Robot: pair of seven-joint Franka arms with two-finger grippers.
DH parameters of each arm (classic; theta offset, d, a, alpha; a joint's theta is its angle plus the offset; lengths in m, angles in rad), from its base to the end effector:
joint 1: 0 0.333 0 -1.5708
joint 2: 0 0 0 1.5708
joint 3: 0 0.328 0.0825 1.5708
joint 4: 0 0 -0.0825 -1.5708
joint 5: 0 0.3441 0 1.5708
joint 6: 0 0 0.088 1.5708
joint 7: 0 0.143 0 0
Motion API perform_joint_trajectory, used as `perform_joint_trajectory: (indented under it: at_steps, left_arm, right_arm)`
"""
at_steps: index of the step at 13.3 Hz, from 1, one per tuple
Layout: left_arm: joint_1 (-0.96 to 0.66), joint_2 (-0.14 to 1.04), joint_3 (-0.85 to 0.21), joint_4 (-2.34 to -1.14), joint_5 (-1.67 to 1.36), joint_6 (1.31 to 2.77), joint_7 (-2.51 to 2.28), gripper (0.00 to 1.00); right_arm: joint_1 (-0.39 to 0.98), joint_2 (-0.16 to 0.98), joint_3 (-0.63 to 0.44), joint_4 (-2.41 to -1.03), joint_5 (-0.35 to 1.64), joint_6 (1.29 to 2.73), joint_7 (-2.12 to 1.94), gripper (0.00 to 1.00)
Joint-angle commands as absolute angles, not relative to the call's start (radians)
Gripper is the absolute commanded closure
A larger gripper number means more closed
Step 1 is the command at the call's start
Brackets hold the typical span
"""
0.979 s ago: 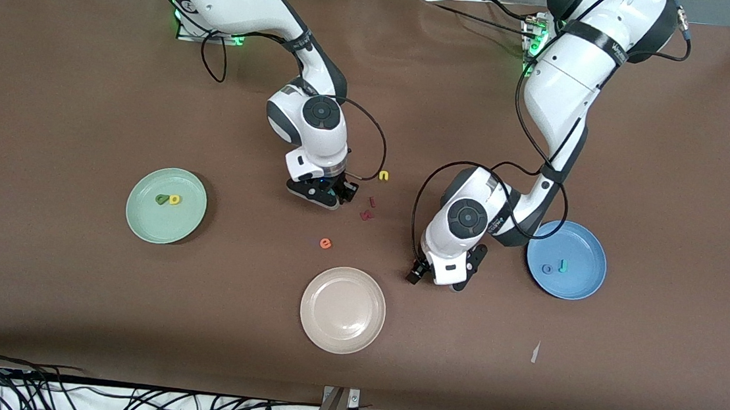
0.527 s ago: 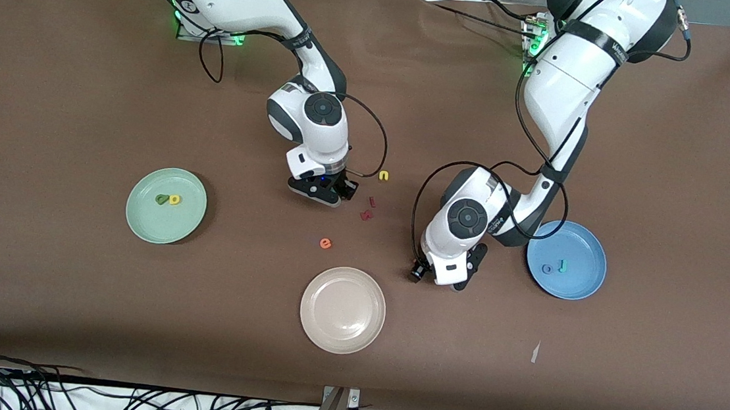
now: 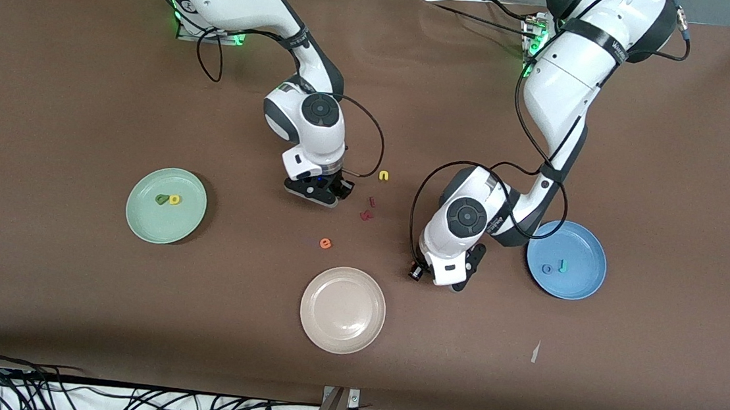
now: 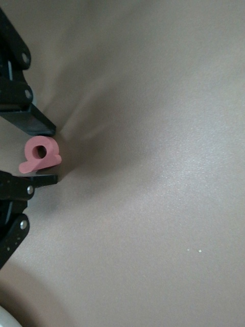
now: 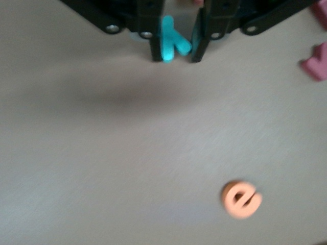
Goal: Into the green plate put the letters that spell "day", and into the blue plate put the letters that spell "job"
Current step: 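Drop the teal y on the green plate while the left gripper carries the pink letter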
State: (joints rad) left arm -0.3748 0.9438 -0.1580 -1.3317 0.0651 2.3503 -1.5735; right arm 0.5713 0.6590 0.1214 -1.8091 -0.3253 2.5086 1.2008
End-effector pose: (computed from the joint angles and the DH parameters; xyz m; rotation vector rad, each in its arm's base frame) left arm 0.6423 -0.3455 0.1680 2.6080 1.5400 -0.0367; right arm 0.4987 0.4012 0.1878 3.0741 -0.4285 0.2040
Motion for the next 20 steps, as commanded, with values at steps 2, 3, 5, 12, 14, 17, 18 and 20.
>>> perform_joint_trajectory:
  at_steps: [2,3,5,12,14,17,18,20]
  left_arm:
    - [-0.387,0.973,-0.158,-1.31,0.092,2.342,-1.585,0.75]
    - [-0.39,0.973,-0.158,-1.312,0.094,2.342,-1.582,0.77]
    - [-0.39,0.973,-0.158,-1.31,0.095,2.342,-1.578,0.78]
    - [-0.338,0.846,-0.156,-1.318,0.097,2.09,-1.314,0.84]
    - [-0.299,0.789,-0.158,-1.331,0.094,1.972,-1.173,0.84]
    - [-0.218,0.662,-0.16,-1.449,0.106,1.907,-0.934,0.84]
    - [-0.178,0.616,-0.16,-1.506,0.107,1.908,-0.813,0.84]
    - [-0.079,0.543,-0.16,-1.586,0.109,1.908,-0.572,0.84]
  right_arm:
    - [0.461,0.522,0.133,-1.928,-0.33,2.465,1.042,0.83]
    - [0.434,0.497,0.141,-1.951,-0.328,2.465,0.998,0.83]
    - [0.408,0.47,0.146,-1.97,-0.327,2.459,0.954,0.83]
    - [0.134,0.232,0.152,-2.149,-0.321,2.375,0.427,0.83]
    - [0.078,0.221,0.149,-2.157,-0.31,2.368,0.324,0.73]
    - [0.052,0.219,0.147,-2.164,-0.308,2.37,0.304,0.38]
    - [0.052,0.221,0.147,-2.161,-0.29,2.37,0.304,0.18]
    - [0.052,0.219,0.146,-2.146,-0.198,2.37,0.298,0.0]
